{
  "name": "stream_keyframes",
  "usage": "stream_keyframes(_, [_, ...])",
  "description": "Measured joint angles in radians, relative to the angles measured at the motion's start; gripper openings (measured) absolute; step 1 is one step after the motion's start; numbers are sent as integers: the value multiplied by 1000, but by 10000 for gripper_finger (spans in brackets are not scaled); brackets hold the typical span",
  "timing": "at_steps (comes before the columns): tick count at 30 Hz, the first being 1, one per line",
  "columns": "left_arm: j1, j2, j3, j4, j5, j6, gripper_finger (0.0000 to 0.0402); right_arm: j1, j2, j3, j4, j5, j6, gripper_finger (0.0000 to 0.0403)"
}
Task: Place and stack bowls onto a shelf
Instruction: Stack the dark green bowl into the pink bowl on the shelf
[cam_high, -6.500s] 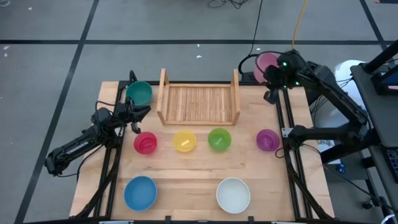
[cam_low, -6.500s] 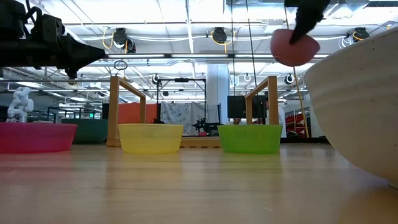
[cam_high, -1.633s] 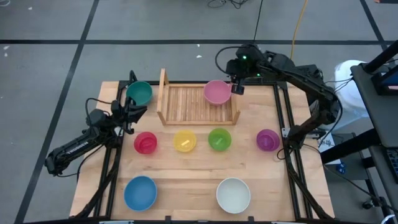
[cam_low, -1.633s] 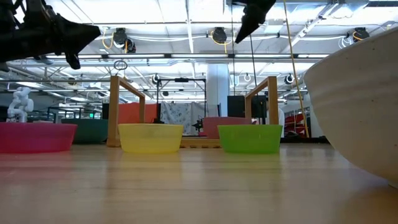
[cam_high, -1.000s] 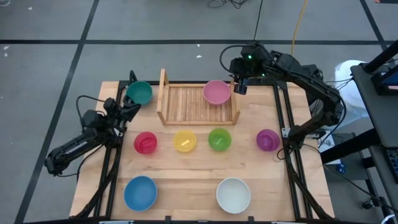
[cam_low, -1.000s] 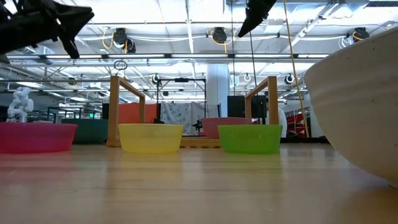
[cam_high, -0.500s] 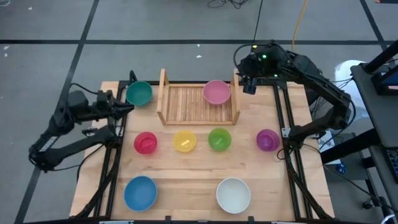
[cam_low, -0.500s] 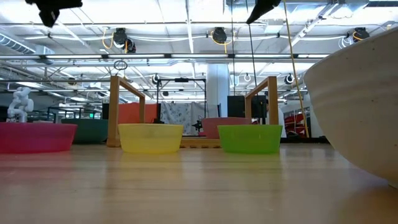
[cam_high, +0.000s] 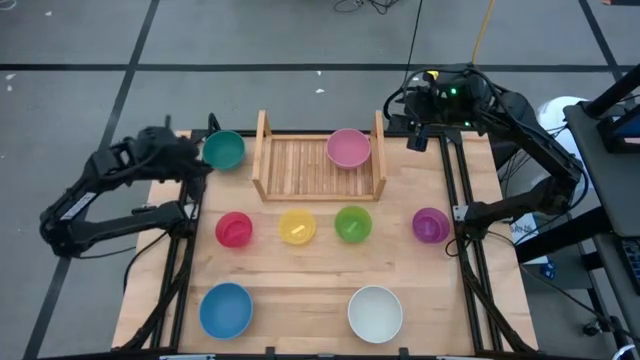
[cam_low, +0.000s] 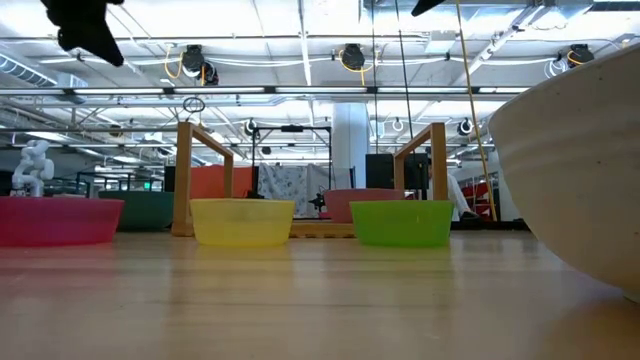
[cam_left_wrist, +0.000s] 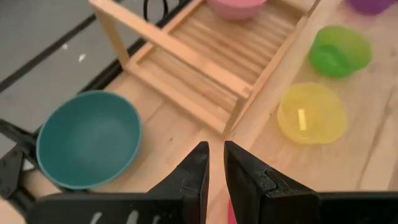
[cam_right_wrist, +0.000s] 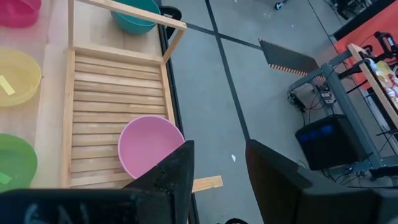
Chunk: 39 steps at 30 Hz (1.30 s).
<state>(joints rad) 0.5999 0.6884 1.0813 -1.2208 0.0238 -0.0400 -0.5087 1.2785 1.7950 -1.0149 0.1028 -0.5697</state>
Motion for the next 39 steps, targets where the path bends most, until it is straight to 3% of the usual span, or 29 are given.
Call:
stream_keyframes(6, [0,103,0,-10,-51,14,48,0,-3,0,0,0,-27,139])
stream_keyframes(12, [0,169,0,-9,-52,20,6,0,-3,0,0,0,-30,139])
stream_keyframes(16, [0,194,0,-10,-58,38,20,0,-3,0,0,1,-30,139])
stream_keyframes(27, [26,271,0,-7,-224,-1,75,0,-3,0,0,1,-44,139])
stream_keyframes(39, [188,438,0,-9,-223,-252,93,0,-3,0,1,1,-56,139])
